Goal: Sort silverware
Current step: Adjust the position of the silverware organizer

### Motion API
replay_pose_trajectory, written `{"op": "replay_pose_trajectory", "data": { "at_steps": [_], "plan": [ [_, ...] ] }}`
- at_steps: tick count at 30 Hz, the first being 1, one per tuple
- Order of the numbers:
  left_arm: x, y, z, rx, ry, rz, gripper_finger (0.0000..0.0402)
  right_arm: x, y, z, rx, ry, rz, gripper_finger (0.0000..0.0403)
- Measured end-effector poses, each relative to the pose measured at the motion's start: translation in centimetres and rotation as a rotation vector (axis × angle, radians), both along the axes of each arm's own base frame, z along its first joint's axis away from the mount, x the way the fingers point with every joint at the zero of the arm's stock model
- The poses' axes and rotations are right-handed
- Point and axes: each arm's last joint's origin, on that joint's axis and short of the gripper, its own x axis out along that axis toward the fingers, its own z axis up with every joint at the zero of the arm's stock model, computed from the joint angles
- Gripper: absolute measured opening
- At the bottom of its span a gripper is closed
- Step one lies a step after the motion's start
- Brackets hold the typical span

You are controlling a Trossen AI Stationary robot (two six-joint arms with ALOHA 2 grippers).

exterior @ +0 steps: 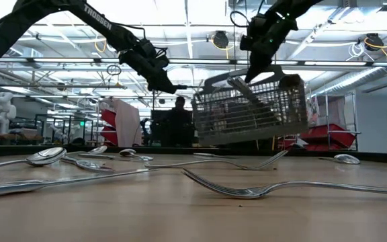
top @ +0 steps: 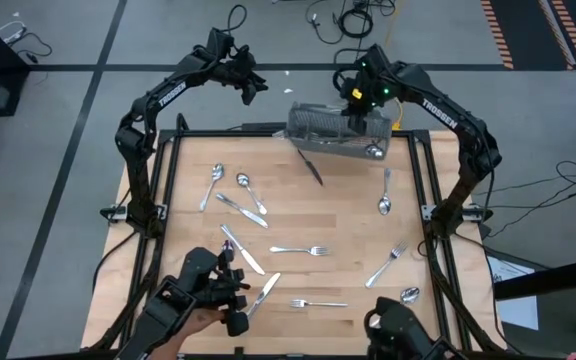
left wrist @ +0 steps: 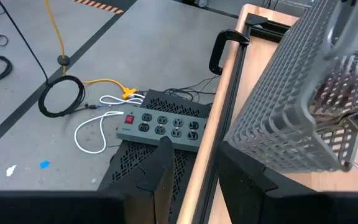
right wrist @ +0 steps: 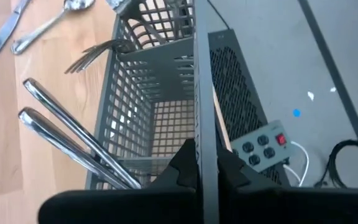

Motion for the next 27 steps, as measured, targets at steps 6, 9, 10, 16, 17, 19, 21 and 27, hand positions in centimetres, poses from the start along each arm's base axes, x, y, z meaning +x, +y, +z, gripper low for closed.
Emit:
{"op": "replay_pose_trajectory", "data": {
  "at_steps": [6, 9, 10, 16, 17, 19, 21, 27],
  "plan": [
    [0.0, 0.0, 0.0, 0.003, -0.002, 0.000, 0.0125, -0.6, -0.6, -1.1, 0.023, 0.024, -0.020, 0.0001],
    [0.0, 0.0, 0.0, 0.003, -0.002, 0.000, 0.0125, -0.2, -1.2, -1.9, 0.017, 0.039, -0.029, 0.0001],
    [0.0, 0.0, 0.0, 0.003, -0.001, 0.000, 0.0125, -0.1, -1.4, -2.2, 0.025, 0.046, -0.030, 0.0001],
    [-0.1, -0.1, -0.2, -0.024, 0.015, 0.000, 0.0125, 0.9, -1.8, -3.9, 0.058, 0.074, -0.001, 0.0001],
    [-0.1, -0.2, -0.3, -0.032, 0.019, 0.000, 0.0125, 1.2, -1.7, -4.0, 0.060, 0.075, 0.016, 0.0001],
    [-0.2, -0.3, -0.4, -0.047, 0.028, -0.001, 0.0125, 1.8, -1.6, -4.5, 0.077, 0.066, 0.045, 0.0001],
    [-0.2, -0.4, -0.5, -0.059, 0.036, -0.001, 0.0125, 2.4, -1.4, -4.9, 0.099, 0.056, 0.071, 0.0001],
    [-0.4, -0.6, -0.7, -0.090, 0.056, -0.003, 0.0125, 4.1, 0.7, -5.7, 0.189, 0.041, 0.228, 0.0001]
  ]
}}
